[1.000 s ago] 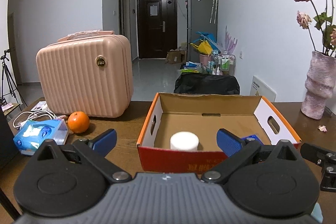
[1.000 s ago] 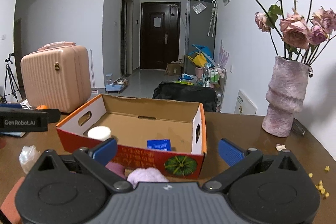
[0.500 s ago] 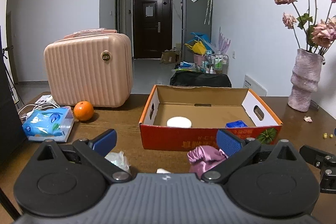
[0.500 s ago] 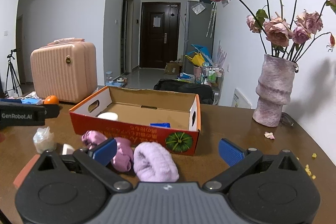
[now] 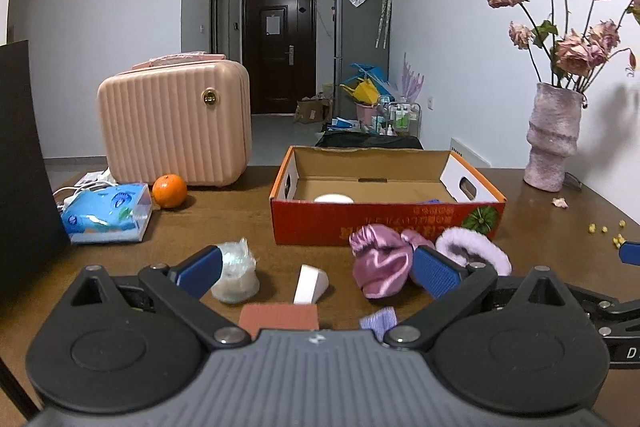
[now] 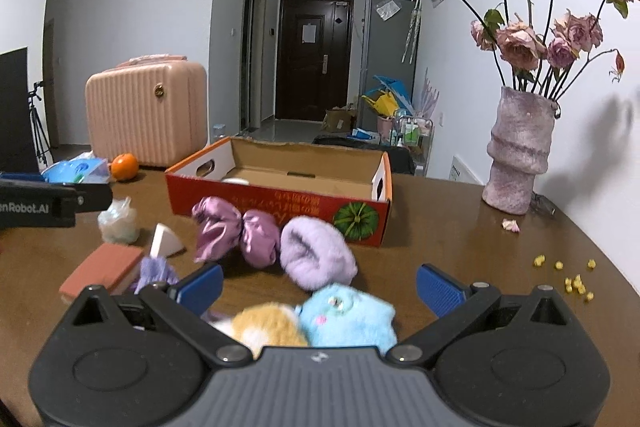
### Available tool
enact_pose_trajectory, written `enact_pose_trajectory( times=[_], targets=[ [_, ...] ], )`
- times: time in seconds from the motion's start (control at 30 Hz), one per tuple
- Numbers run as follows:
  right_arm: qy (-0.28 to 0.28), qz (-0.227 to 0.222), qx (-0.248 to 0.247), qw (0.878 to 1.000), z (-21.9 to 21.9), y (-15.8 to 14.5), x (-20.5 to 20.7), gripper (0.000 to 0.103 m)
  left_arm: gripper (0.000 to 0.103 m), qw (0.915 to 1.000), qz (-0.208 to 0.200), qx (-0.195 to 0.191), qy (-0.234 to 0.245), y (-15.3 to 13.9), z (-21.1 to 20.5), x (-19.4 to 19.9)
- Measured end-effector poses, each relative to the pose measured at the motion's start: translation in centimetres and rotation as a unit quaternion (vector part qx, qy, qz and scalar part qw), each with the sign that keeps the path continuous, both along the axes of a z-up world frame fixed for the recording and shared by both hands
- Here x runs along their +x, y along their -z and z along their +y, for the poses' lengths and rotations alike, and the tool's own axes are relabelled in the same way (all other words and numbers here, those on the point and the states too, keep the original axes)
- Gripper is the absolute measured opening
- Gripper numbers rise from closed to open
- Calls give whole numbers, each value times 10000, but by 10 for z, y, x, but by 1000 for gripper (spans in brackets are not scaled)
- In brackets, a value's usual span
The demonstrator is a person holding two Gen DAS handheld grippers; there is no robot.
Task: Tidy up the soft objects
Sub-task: 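Withdraw both tools from the box back toward the plush toys, then lift the yellow plush with the right tool while the left tool approaches the lavender pouch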
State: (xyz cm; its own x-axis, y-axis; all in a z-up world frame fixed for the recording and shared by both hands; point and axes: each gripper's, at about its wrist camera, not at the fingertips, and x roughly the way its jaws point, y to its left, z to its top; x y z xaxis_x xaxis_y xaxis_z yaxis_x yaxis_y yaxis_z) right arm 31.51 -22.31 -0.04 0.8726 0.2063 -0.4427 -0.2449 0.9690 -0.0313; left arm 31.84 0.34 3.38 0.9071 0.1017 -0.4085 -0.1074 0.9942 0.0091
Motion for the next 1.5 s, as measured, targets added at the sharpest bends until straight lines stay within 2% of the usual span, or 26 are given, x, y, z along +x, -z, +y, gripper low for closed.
enact_pose_trajectory(
  times=[0.33,0.57,1.13,1.5],
  targets=[
    [-65,143,-27,9999,-2,16,-35,103,103,9999,9,39,142,17,-3,-42],
    [-119,217,-47,9997,-1,23,-45,103,103,9995,-26,143,297,26,-12,-64],
    [-324,500,-373,9975,6,43,-18,103,103,9993,254,111,244,43,-11,-55],
    [-970,616,-819,9900,7,52,9,92,103,9985,534,20,143,59,-12,-45]
  ],
)
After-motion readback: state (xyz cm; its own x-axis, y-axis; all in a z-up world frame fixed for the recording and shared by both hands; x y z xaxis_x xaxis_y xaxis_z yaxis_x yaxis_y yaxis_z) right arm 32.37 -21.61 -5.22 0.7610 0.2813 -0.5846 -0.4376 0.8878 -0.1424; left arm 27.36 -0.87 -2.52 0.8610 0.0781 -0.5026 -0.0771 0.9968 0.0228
